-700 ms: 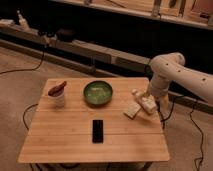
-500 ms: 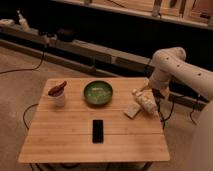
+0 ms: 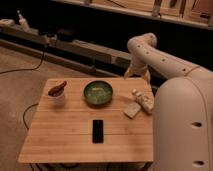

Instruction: Move the arm in a circular motion

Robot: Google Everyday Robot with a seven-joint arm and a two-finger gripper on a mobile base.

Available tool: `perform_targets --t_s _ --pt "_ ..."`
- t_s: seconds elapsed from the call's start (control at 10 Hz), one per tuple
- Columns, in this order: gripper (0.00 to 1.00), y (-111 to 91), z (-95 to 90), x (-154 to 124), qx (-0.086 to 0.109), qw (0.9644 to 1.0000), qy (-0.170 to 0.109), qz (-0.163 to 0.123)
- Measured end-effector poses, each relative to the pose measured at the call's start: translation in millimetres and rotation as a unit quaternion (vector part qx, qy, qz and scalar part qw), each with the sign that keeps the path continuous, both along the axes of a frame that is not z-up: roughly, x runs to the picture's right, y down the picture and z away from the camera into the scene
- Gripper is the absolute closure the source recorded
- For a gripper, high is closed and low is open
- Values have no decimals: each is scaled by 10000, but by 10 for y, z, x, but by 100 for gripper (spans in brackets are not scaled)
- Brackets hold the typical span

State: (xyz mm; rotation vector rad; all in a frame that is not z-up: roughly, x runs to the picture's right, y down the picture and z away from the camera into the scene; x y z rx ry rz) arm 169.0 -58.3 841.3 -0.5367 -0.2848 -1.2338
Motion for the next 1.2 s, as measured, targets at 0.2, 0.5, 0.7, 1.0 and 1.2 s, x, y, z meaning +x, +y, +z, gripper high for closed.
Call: perform_targets --t_s 0.2,0.5,0.7,1.0,1.2 --pt "20 26 -52 -717 44 9969 -518 -584" --pt "20 718 -339 -1352 -298 9799 -1397 -1392" --pt "20 1181 -619 -1436 -697 9704 -1880 -1346" --pt "20 1764 -1017 -1017 -1400 9601 -2268 -844" --pt "20 2051 -1212 -536 -1682 9568 -2279 -649"
